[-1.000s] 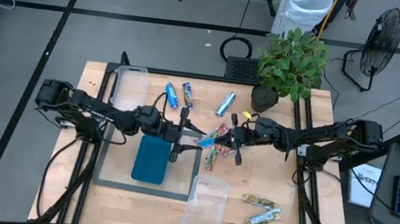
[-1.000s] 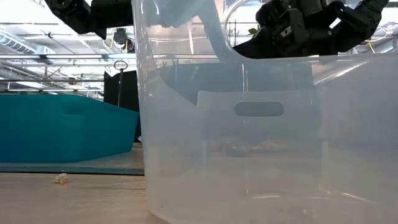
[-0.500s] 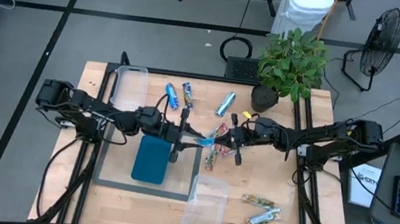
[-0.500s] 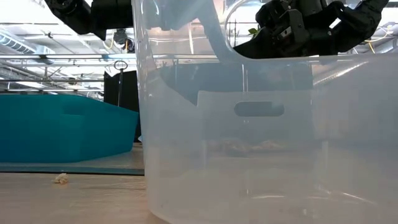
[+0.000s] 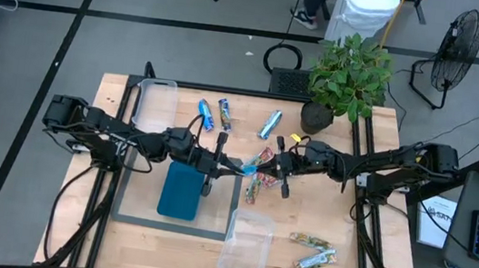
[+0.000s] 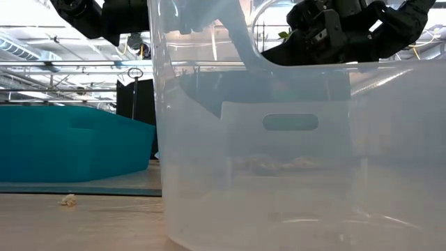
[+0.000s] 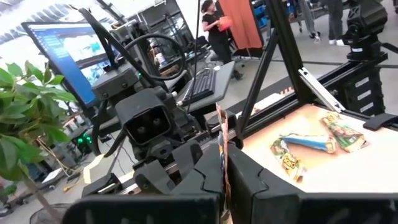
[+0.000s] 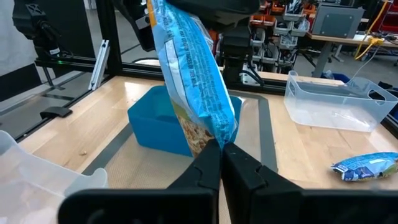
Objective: Pick and place Granola Bars by type
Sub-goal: Put the yellow granola bar into the top transparent bin
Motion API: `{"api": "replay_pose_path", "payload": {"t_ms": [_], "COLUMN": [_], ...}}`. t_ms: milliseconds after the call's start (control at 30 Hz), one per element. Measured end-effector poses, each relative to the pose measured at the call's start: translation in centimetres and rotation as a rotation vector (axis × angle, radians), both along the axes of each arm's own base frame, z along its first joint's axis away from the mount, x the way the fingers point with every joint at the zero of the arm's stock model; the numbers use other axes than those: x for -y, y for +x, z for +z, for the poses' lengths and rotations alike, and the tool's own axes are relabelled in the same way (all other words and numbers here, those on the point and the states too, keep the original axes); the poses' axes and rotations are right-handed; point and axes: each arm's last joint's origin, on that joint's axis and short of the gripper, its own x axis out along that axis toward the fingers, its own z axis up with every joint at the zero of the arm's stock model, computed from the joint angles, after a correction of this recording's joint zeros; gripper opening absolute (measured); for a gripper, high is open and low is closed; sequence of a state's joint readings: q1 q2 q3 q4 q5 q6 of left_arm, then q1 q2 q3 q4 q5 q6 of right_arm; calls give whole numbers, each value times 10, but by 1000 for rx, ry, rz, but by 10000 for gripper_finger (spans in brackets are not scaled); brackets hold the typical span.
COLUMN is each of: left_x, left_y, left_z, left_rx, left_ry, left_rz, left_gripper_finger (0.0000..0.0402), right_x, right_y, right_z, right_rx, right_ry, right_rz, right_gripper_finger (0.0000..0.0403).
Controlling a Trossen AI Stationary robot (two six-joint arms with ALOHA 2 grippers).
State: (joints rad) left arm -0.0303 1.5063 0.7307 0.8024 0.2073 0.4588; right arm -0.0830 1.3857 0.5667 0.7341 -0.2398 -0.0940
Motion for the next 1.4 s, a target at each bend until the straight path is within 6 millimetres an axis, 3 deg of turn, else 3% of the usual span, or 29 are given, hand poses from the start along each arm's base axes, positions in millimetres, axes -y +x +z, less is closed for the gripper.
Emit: {"api": "replay_pose_path", "payload": {"t_ms": [200, 500, 700, 900, 1167, 1400], "left_x": [0, -1, -8, -15, -39, -57], "left_y": [0, -3, -25, -60, -124, -174], "left_z": [0, 4, 23, 40, 15, 3], "left_rx": [-1, 4, -87, -137, -121, -39], "left_ry": [-5, 4, 43, 31, -121, -302], "left_rz": [-1, 48, 234, 403, 696, 1064], "left_gripper_finger": [4, 4, 3, 3, 3, 3], "right_x": [0, 0, -1, 0, 1, 0], "right_y": [0, -2, -14, -36, -55, -55], "right_z": [-1, 1, 18, 34, 42, 42], "right_rx": [-14, -25, -10, -47, -101, -100], "right_ry": [44, 59, 57, 44, 35, 36], "right_rz": [-13, -16, -17, -96, -175, -174], "right_gripper_finger": [36, 196, 265, 275, 261, 259]}}
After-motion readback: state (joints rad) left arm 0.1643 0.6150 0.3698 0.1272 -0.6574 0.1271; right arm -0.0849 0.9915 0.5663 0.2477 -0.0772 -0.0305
